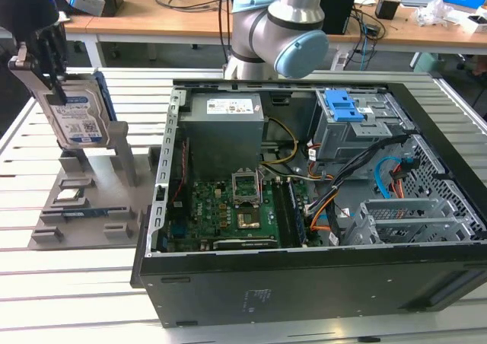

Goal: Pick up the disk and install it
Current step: 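Pick up the disk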

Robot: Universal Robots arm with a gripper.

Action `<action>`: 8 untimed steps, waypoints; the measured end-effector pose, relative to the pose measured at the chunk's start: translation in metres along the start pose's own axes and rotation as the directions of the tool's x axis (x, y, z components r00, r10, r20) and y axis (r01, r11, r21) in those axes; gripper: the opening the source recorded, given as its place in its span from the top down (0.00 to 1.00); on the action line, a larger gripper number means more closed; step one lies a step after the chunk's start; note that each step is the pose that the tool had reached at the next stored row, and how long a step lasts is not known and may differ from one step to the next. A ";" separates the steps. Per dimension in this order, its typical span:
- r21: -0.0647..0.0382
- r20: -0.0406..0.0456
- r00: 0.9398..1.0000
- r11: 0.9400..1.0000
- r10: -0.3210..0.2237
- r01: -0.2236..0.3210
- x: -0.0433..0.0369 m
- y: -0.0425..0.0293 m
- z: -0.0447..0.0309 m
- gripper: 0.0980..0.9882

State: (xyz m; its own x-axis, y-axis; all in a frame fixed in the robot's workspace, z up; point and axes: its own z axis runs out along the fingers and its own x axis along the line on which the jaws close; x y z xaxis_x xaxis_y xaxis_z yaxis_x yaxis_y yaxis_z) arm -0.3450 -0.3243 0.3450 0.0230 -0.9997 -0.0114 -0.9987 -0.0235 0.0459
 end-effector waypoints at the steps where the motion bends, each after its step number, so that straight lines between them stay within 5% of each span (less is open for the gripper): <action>1: 0.000 0.000 1.000 1.000 0.000 0.000 0.0000 0.0000 -0.0011 0.70; 8: 0.000 0.000 1.000 1.000 0.000 0.000 -0.0004 0.0003 -0.0119 0.70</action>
State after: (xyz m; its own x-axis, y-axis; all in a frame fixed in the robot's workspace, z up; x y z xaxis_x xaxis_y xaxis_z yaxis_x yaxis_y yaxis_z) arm -0.3447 -0.3240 0.3569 0.0230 -0.9997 -0.0113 -0.9987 -0.0235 0.0459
